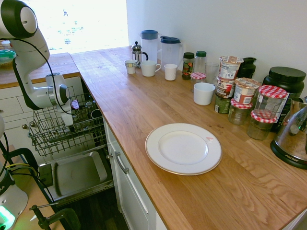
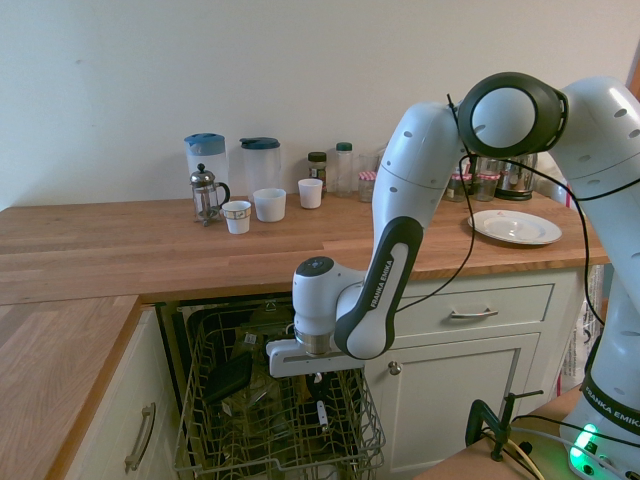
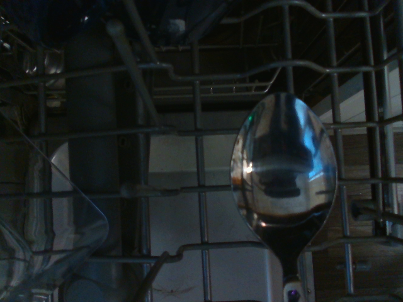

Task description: Put the spoon in the dishwasher

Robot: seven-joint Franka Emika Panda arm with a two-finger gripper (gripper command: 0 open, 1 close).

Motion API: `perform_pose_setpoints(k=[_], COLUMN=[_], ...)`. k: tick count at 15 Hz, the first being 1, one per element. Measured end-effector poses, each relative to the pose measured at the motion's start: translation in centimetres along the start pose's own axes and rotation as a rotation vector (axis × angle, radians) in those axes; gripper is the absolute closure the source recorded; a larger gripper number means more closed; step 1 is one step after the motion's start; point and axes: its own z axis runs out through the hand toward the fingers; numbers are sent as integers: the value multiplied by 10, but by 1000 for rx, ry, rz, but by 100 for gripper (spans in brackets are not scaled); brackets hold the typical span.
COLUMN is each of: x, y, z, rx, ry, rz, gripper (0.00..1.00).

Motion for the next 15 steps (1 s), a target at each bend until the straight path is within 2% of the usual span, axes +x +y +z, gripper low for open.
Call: perform_pose_setpoints(k=[9,11,15], x=[-3,-4,-3], y=[-2,-7,-6], z=[-5,-19,-76], rx=[11,27,54], ry=[13,20,37], rz=[-4,-7,-9], gripper=[0,0,0])
